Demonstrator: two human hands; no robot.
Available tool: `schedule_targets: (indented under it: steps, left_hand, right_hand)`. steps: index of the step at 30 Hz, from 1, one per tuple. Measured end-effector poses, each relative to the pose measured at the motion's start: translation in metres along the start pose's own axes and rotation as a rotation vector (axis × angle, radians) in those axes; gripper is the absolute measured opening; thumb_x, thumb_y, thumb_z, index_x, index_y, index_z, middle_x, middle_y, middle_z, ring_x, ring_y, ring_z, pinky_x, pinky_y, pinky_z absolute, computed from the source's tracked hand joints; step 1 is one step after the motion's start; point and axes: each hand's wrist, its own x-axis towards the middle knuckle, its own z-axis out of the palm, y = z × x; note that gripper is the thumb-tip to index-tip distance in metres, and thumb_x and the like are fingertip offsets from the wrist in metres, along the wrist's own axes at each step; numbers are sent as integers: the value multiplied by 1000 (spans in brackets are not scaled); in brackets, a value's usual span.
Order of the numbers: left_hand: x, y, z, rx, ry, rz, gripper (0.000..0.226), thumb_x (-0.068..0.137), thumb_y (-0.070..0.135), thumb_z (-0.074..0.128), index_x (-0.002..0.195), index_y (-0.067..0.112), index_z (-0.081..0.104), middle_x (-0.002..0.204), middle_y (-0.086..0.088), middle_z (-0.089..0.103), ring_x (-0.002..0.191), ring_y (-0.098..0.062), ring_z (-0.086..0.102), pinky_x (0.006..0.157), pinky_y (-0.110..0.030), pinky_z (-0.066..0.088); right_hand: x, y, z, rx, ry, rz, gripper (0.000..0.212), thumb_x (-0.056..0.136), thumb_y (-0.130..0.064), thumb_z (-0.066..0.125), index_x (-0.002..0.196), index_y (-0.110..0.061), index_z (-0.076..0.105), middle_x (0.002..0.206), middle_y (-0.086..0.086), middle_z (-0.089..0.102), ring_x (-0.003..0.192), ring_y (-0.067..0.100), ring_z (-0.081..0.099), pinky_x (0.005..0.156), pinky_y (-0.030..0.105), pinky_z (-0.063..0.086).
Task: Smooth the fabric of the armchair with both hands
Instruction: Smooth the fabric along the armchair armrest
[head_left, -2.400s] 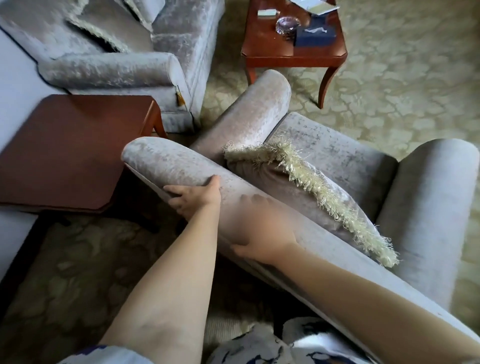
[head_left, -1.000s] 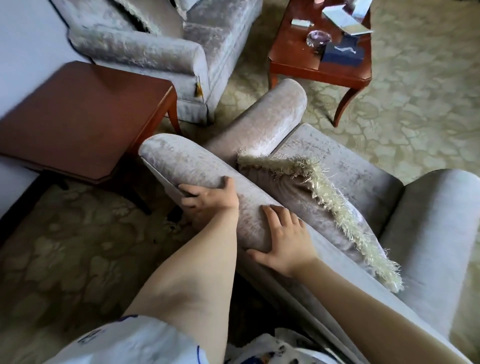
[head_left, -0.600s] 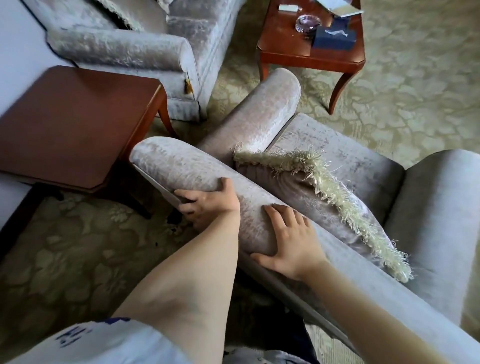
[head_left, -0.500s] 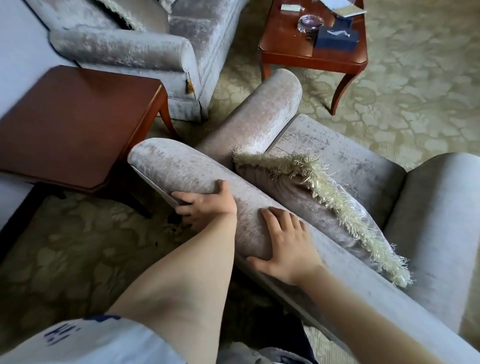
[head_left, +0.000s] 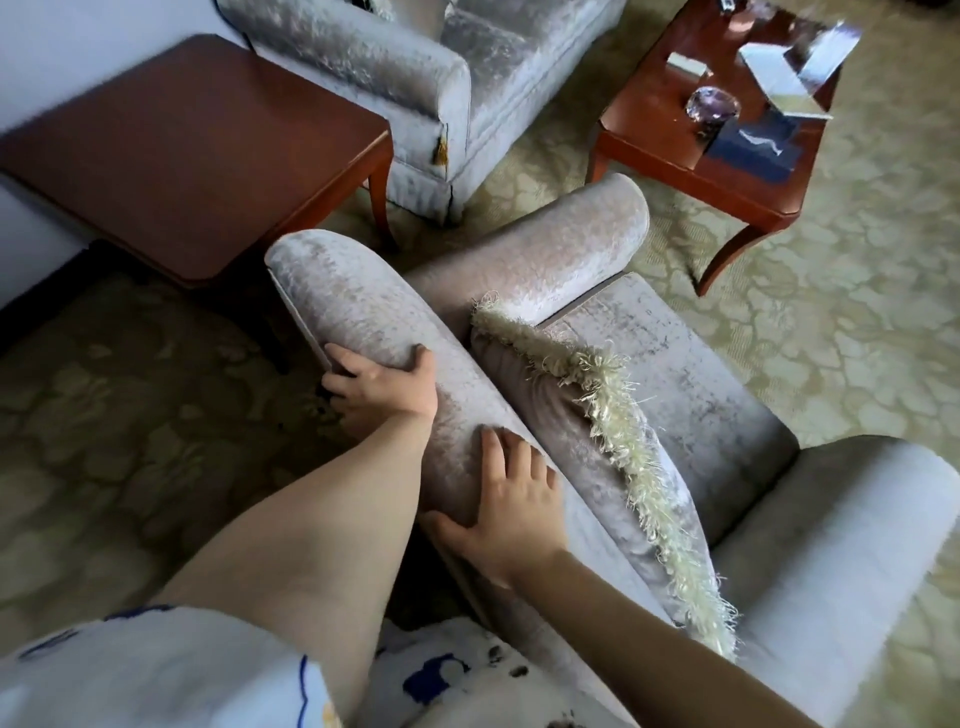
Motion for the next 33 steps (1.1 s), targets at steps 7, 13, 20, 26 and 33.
schedule_targets:
  steps: [7,13,20,26,33]
  left_hand:
    - [1,-7,-11,-30,-58,40,104,74,60,59,147,9,5,136,-21,31,115,-42,41,91,-50,38]
    - [8,-12,-15,14,-134,84,106,75,62,56,146,6,0,137,-23,29,118,-41,40,95,-52,37]
    - [9,-14,-8,-33,-78,83,104,74,59,59,145,6,7,132,-23,31,115,-42,38,93,-52,37]
    - [9,-13,-6,-15,-54,77,104,73,60,59,145,7,7,132,-24,31,111,-44,40,90,-51,40]
    - [3,0,8,11,23,46,99,75,60,58,145,10,9,131,-25,32,110,-45,42,90,-55,41]
  right_hand:
    - [-7,-4,11,64,94,15,107,61,-83,36,146,-20,22,143,9,37,128,31,36,105,44,30]
    - [-9,-8,9,74,89,45,107,59,-84,36,146,-21,24,141,5,37,127,28,37,106,43,30]
    - [-10,-10,11,64,132,62,104,60,-83,39,145,-24,28,142,3,40,129,26,39,105,42,33]
    - [-9,-10,7,49,106,43,105,62,-81,39,147,-21,26,145,6,38,131,26,36,105,43,31]
    - [2,6,-1,20,16,13,107,61,-76,38,148,-18,18,144,11,34,127,33,37,105,44,30]
